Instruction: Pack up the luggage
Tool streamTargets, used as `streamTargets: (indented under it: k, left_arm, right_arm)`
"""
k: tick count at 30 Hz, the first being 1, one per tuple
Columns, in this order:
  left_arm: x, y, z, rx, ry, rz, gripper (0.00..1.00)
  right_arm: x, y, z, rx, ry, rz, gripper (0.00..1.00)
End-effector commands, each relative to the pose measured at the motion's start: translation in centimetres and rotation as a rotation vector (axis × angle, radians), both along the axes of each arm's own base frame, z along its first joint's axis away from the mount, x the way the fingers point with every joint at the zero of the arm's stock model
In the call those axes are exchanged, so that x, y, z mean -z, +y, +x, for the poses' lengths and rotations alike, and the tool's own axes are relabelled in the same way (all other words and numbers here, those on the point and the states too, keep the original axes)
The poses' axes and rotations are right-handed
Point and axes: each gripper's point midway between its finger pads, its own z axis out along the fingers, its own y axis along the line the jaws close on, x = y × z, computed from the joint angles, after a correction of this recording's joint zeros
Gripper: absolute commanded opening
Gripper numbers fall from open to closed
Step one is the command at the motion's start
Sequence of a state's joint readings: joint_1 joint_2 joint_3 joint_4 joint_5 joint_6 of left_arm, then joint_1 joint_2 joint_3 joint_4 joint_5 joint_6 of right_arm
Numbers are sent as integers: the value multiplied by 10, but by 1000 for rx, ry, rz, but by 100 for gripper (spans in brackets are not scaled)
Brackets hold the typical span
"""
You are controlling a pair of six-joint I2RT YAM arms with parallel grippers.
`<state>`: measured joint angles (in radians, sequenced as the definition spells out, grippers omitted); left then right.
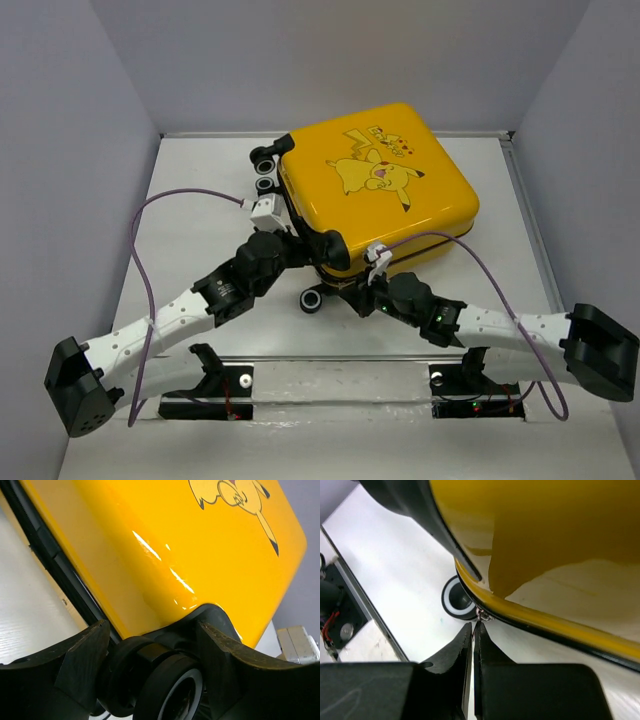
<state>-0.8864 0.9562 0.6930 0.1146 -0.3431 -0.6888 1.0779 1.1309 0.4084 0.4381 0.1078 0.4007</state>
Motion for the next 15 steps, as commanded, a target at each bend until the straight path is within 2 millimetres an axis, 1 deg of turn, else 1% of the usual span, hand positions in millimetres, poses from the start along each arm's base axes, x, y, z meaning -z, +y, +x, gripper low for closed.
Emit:
streamTargets:
  k: [1, 3, 4, 5, 6, 8, 9, 10, 11, 12, 14, 15]
  left_arm:
    - [-114, -26, -1, 115, -221, -208, 6]
    - [-112, -21, 4, 92, -219, -184, 6]
    - [-107, -15, 11, 78, -212, -173, 6]
    - [-103, -15, 13, 88, -205, -176, 6]
    - [-94, -16, 13, 102, -182, -187, 6]
    - [-87, -21, 13, 128, -170, -198, 6]
    - [-85, -26, 12, 145, -161, -207, 6]
    - [-80, -30, 10, 162, -148, -225, 6]
    - [-74, -36, 8, 185, -131, -223, 6]
    - [-70, -43, 4, 207, -123, -224, 6]
    - [-65, -51, 2, 230, -116, -208, 6]
    - [-68, -52, 2, 235, -128, -201, 6]
  right_arm:
    - [-43, 33, -80, -353, 71, 115, 7]
    - [-51, 39, -84, -378, 89, 145, 7]
    - [-53, 44, -94, -426, 104, 154, 7]
    - [-52, 47, -95, -433, 114, 161, 7]
    - [-47, 54, -92, -431, 121, 165, 7]
    - [-47, 68, -97, -459, 131, 189, 7]
    - [-44, 74, -98, -462, 137, 188, 7]
    - [-29, 79, -94, -438, 169, 169, 7]
    - [-27, 82, -98, -447, 177, 180, 7]
    - [-34, 87, -97, -448, 168, 230, 7]
    - [-33, 86, -98, -439, 162, 248, 7]
    - [-29, 84, -97, -432, 161, 230, 7]
